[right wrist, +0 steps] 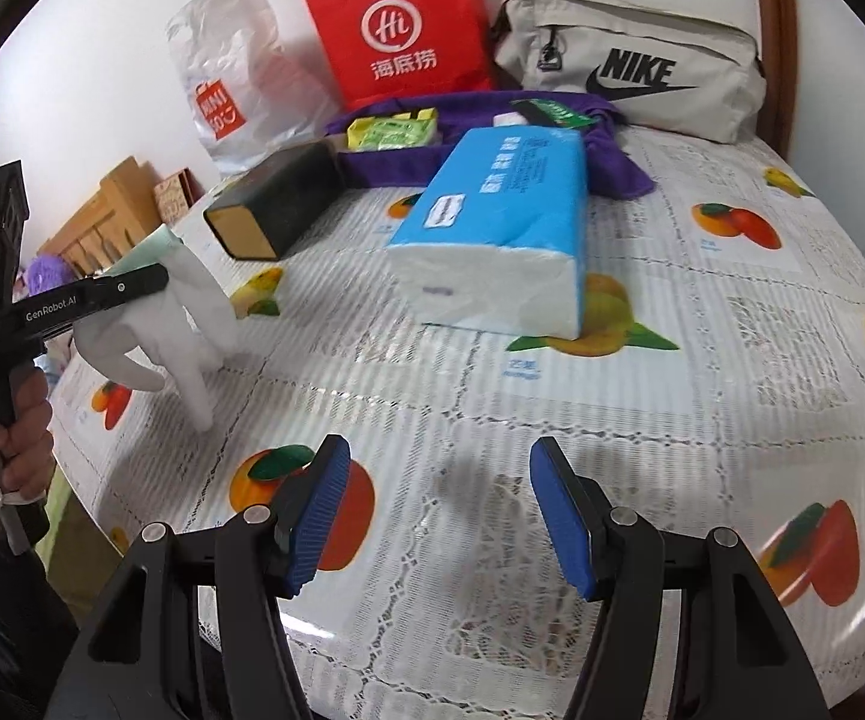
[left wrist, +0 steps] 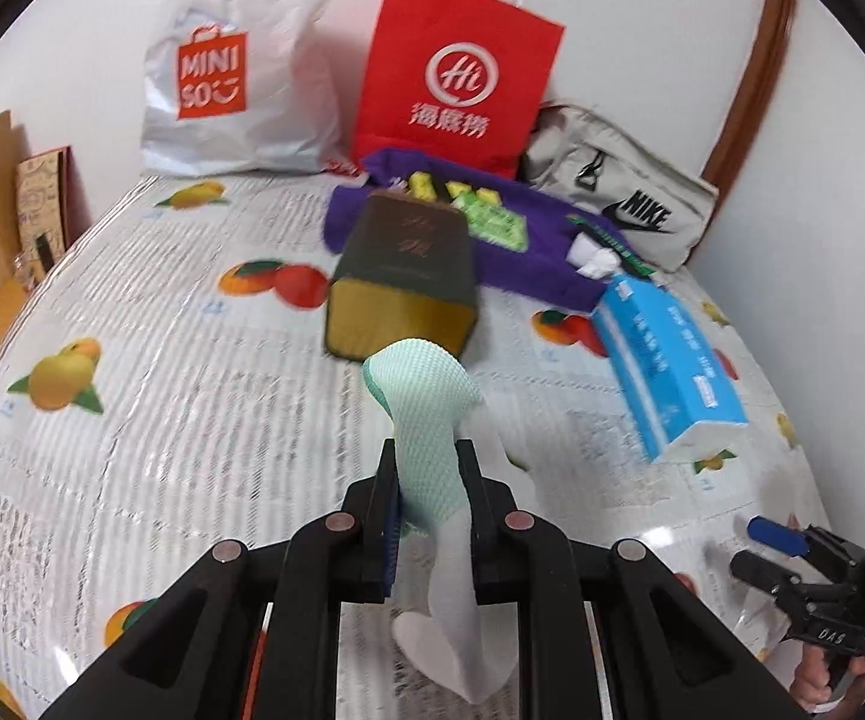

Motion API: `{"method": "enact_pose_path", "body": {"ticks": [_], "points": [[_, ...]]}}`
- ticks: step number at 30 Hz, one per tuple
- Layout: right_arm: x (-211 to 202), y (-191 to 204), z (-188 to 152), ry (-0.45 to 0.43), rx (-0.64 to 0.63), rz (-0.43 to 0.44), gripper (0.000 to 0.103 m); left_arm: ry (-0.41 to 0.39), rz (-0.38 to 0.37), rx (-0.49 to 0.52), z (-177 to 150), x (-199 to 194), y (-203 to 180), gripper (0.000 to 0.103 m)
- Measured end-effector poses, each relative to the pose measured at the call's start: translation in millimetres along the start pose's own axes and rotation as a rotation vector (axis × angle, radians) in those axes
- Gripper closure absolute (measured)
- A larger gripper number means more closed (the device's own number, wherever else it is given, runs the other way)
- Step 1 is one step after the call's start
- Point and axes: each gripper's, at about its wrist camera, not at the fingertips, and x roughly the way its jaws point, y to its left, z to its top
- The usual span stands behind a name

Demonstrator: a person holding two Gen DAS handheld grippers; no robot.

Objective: Organize soft objects
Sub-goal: 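Lift the white glove with the left gripper while the right gripper grasps the blue tissue pack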

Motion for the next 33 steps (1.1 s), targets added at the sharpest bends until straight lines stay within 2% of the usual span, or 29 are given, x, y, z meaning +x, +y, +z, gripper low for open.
{"method": "enact_pose_path", "body": {"ticks": [5, 6, 7, 9, 10, 12, 13, 15, 16, 25, 33], "points": [[4, -10, 1, 0.009, 0.017, -0.024, 0.041, 0.059, -0.011, 0.013, -15, 13, 5, 0.082], [5, -12, 1, 0.012, 0.021, -0.028, 0.041, 0.069, -0.025, 0.006, -17, 16, 5, 0.075], [5, -17, 1, 0.015, 0.033, -0.028, 0.041, 0.081, -0.041, -0.004, -18, 19, 5, 0.064], [7, -25, 2, 0.017, 0.061, -0.024, 0.041, 0.097, -0.052, -0.009, -20, 25, 2, 0.051], [8, -28, 4, 0.019, 0.071, -0.023, 0.041, 0.099, -0.042, 0.002, -20, 29, -1, 0.051], [10, -31, 6, 0.023, 0.077, -0.035, 0.041, 0.086, -0.02, 0.019, -22, 33, -5, 0.056], [10, -32, 7, 0.023, 0.075, -0.04, 0.041, 0.081, -0.021, 0.029, -22, 35, -7, 0.072], [11, -33, 8, 0.024, 0.069, -0.045, 0.041, 0.095, -0.045, 0.044, -20, 41, -11, 0.088], [12, -33, 10, 0.026, 0.068, -0.047, 0.041, 0.094, -0.053, 0.046, -20, 42, -12, 0.092], [15, -25, 27, 0.031, 0.043, -0.028, 0.041, 0.045, -0.075, 0.018, 5, 23, -6, 0.093], [10, -9, 46, 0.008, -0.012, 0.033, 0.041, 0.008, -0.101, 0.014, 33, 8, -12, 0.093]]}}
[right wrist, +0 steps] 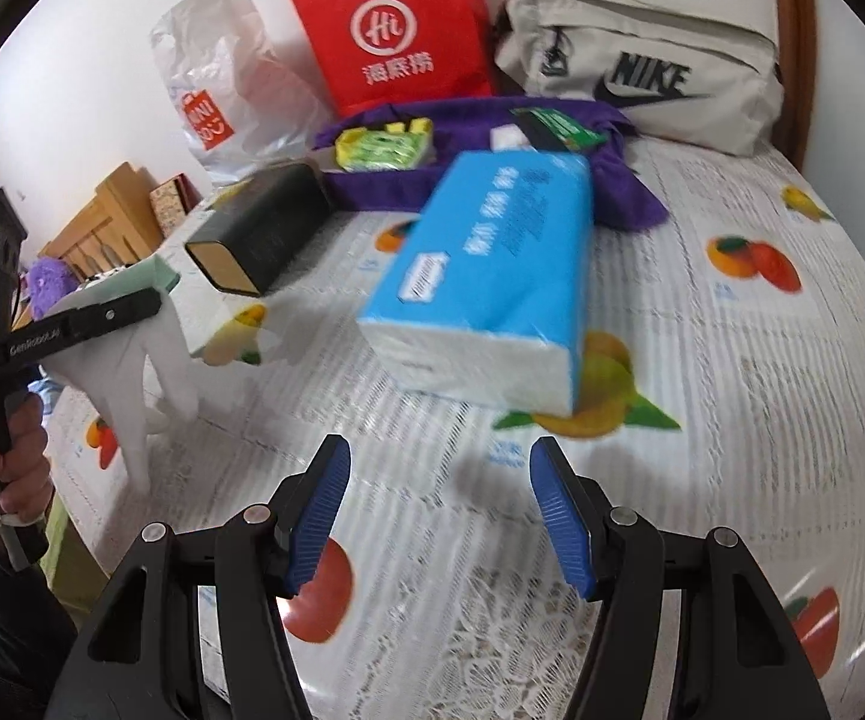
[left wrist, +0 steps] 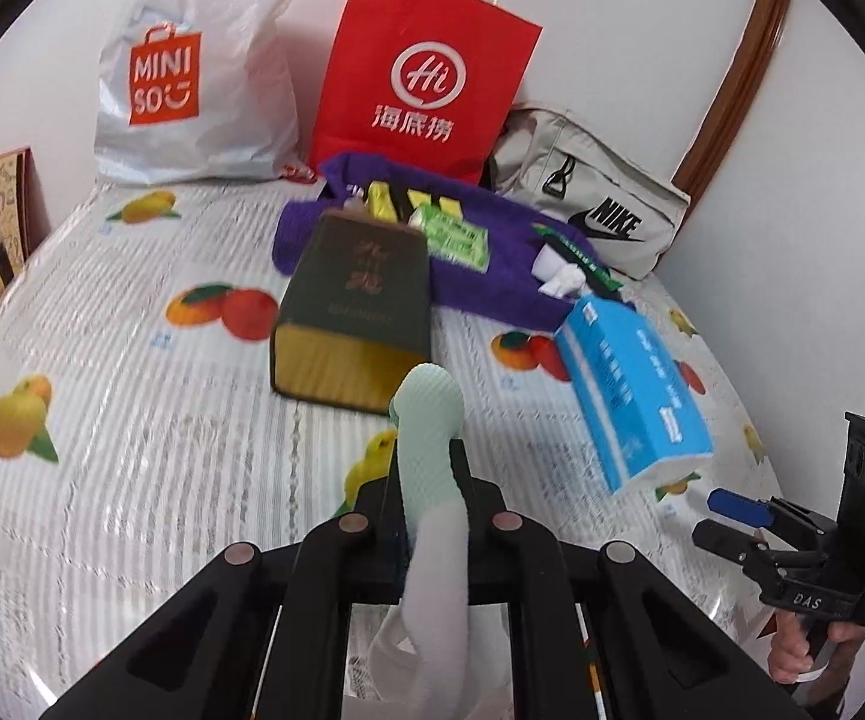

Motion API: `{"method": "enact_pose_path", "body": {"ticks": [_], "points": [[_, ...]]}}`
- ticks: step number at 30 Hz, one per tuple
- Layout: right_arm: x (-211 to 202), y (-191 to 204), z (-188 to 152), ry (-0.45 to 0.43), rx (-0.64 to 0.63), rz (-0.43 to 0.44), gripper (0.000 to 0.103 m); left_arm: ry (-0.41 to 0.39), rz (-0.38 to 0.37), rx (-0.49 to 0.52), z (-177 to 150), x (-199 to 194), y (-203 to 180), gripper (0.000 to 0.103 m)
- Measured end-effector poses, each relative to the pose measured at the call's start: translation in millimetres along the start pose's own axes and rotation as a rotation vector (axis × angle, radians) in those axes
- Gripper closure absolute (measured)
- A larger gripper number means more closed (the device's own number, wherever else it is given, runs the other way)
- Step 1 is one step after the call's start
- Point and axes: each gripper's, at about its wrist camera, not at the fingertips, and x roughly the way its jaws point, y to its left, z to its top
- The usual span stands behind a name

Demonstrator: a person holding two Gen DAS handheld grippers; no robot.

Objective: Organize soft objects
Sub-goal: 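Lift the white glove with the left gripper while the right gripper grasps the blue tissue pack, then carry the glove with the left gripper while the right gripper carries the blue tissue pack toward the towel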

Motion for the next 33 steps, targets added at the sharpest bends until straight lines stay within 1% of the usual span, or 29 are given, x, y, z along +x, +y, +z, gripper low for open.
{"method": "enact_pose_path", "body": {"ticks": [2, 6, 11, 15, 18, 24, 33], "points": [[-3, 3, 6, -0.009, -0.013, 0.021, 0.041, -0.009, 0.001, 0.001, 7, -2, -3, 0.093], [-9, 8, 17, -0.022, -0.045, 0.029, 0.041, -0.022, 0.008, 0.015, 25, -3, -10, 0.093], [-11, 6, 28, -0.022, -0.067, 0.027, 0.041, -0.056, 0.056, 0.048, 52, -6, -16, 0.093], [-13, 3, 38, -0.031, -0.079, 0.027, 0.041, -0.077, 0.081, 0.06, 77, -6, -17, 0.093], [-13, 0, 46, -0.035, -0.076, 0.035, 0.041, -0.082, 0.078, 0.067, 94, -1, -20, 0.093], [-7, -4, 63, -0.043, -0.078, 0.033, 0.041, -0.078, 0.051, 0.087, 122, 22, -37, 0.093], [4, -21, 89, -0.06, -0.039, -0.018, 0.041, -0.049, 0.021, 0.083, 159, 73, -54, 0.093]]}}
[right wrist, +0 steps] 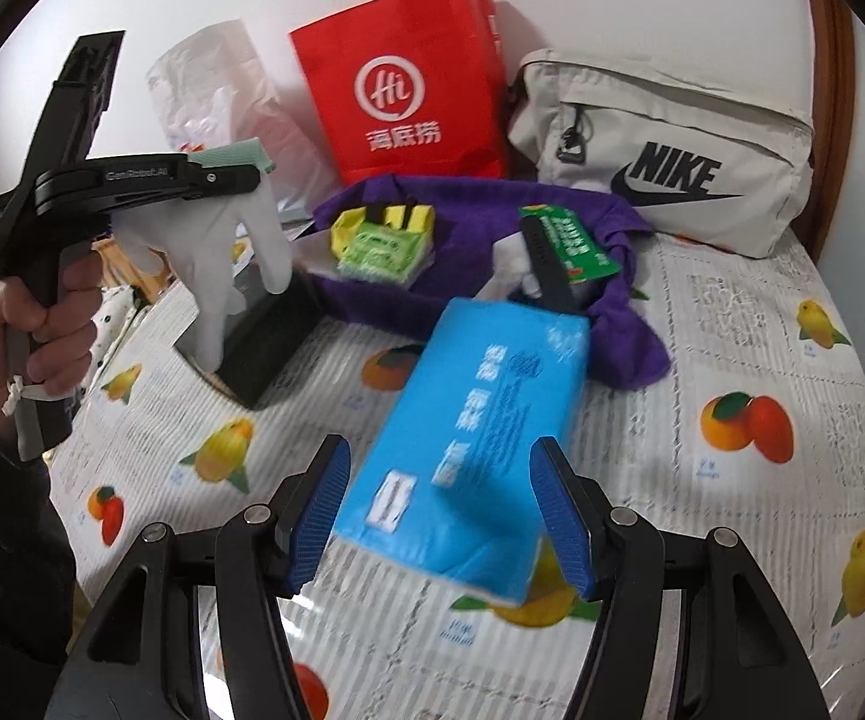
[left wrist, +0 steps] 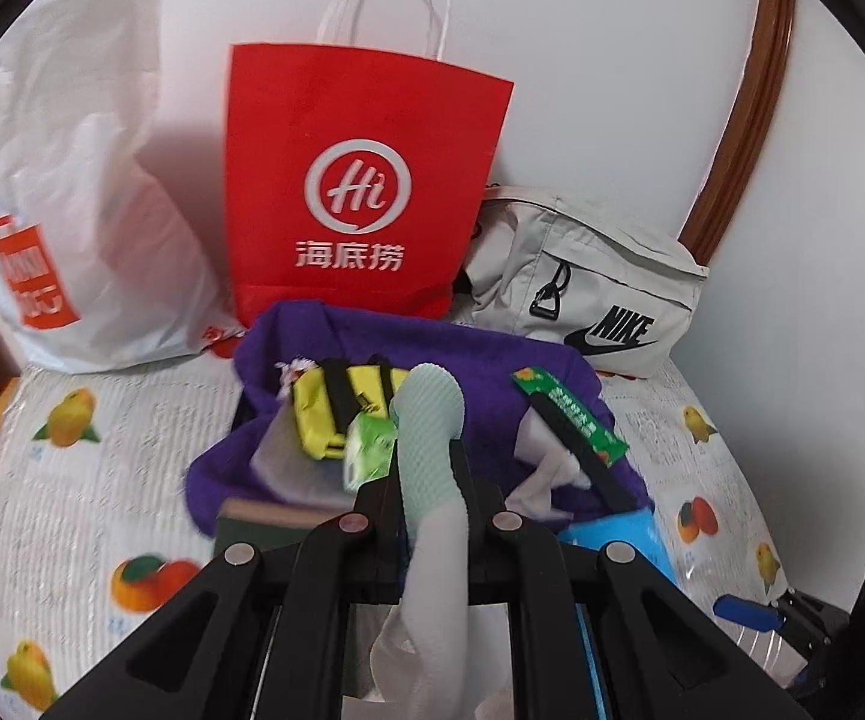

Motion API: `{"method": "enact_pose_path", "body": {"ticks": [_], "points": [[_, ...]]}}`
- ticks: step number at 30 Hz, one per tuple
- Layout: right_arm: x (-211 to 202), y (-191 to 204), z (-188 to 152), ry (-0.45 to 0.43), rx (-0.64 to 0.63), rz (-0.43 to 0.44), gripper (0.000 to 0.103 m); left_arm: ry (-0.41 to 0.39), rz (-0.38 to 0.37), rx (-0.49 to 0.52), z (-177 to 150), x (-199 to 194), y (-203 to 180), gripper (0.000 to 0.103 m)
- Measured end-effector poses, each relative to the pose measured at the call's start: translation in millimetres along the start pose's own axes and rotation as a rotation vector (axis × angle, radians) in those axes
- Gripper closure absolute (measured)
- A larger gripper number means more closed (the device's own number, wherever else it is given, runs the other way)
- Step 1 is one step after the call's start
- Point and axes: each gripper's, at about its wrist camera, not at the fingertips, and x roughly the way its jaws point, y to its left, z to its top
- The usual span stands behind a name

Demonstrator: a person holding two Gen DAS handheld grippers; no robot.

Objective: Organize soft objects
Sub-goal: 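Carry the glove with the left gripper while the right gripper carries the blue tissue pack toward the towel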

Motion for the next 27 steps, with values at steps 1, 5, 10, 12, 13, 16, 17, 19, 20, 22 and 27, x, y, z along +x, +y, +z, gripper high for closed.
{"method": "enact_pose_path", "body": {"ticks": [1, 5, 10, 12, 13, 16, 17, 19, 20, 22, 27], "points": [[1, -1, 2, -0.003, 0.005, -0.002, 0.041, -0.001, -0.003, -0.001, 4, 6, -1, 0.093], [11, -9, 11, -0.003, 0.023, -0.022, 0.041, 0.007, -0.021, -0.004, 20, 31, -8, 0.093], [22, -17, 19, 0.004, 0.043, -0.028, 0.041, 0.022, -0.032, -0.002, 38, 63, -20, 0.093], [25, -18, 21, 0.007, 0.043, -0.029, 0.041, 0.026, -0.037, 0.006, 43, 73, -26, 0.093], [26, -19, 21, 0.009, 0.043, -0.029, 0.041, 0.029, -0.04, 0.012, 46, 79, -29, 0.093], [29, -21, 21, 0.015, 0.042, -0.028, 0.041, 0.032, -0.042, 0.018, 50, 95, -37, 0.093], [31, -21, 21, 0.017, 0.041, -0.026, 0.041, 0.036, -0.039, 0.016, 51, 101, -39, 0.093], [32, -23, 21, 0.02, 0.042, -0.028, 0.041, 0.04, -0.016, 0.026, 52, 112, -43, 0.093], [33, -24, 21, 0.021, 0.044, -0.027, 0.041, 0.044, 0.001, 0.032, 51, 118, -45, 0.093], [33, -26, 21, 0.022, 0.049, -0.025, 0.041, 0.052, 0.023, 0.042, 48, 128, -48, 0.093], [34, -30, 22, 0.021, 0.046, -0.029, 0.041, 0.101, 0.037, 0.021, 38, 152, -44, 0.093]]}}
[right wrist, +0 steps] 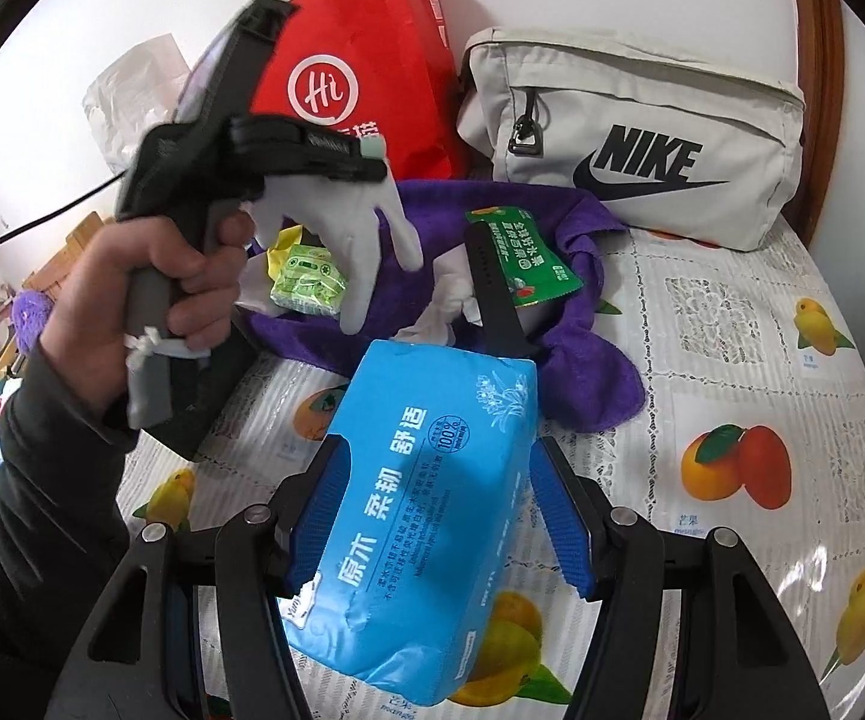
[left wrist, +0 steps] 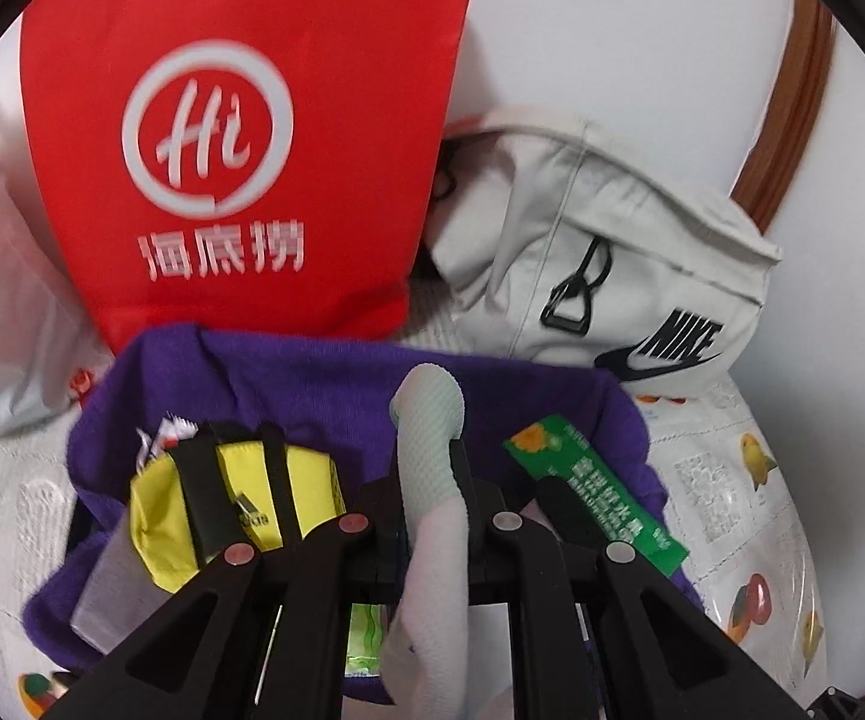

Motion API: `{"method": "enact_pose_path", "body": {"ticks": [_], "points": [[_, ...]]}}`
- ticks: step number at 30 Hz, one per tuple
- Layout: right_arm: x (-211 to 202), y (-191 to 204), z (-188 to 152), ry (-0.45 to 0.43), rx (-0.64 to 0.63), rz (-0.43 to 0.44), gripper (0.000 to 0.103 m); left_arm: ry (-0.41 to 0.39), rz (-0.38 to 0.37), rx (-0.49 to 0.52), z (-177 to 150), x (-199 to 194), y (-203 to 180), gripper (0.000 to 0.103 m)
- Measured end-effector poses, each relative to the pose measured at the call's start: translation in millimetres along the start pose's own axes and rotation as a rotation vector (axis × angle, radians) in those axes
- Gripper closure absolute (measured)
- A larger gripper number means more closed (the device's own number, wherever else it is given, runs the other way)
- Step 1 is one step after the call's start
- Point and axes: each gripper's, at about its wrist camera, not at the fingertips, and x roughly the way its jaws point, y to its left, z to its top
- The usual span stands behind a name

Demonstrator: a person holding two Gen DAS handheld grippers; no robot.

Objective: Organize soft objects
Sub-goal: 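Carry the glove with the left gripper while the right gripper carries the blue tissue pack toward the towel, then open the left gripper to drop the glove on the towel while the right gripper releases the tissue pack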

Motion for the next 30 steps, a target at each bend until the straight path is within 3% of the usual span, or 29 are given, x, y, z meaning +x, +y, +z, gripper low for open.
{"method": "enact_pose_path", "body": {"ticks": [5, 8, 11, 13, 14, 19, 25, 30], "points": [[0, -3, 1, -0.005, 0.006, 0.002, 0.041, 0.05, 0.01, -0.001, -8, 15, 3, 0.092], [1, -2, 2, -0.004, 0.005, 0.004, 0.041, 0.057, 0.023, 0.016, -9, 17, 0, 0.084], [1, 0, 1, -0.003, 0.0, 0.005, 0.041, 0.044, 0.027, 0.024, -9, 15, -2, 0.065], [0, 1, 0, -0.003, -0.002, 0.004, 0.041, 0.025, 0.042, 0.019, -7, 11, -2, 0.046], [0, 2, 0, -0.003, -0.002, 0.006, 0.041, 0.018, 0.044, 0.017, -6, 8, -1, 0.043], [-3, 5, -1, -0.005, -0.006, 0.005, 0.041, 0.016, 0.068, 0.023, 0, -5, 0, 0.035], [-15, 12, -2, -0.022, -0.007, -0.003, 0.041, 0.014, 0.083, 0.036, -5, -28, 1, 0.033], [-33, 22, -6, -0.048, -0.019, -0.051, 0.041, 0.002, 0.1, 0.053, -19, -60, 3, 0.029]]}}
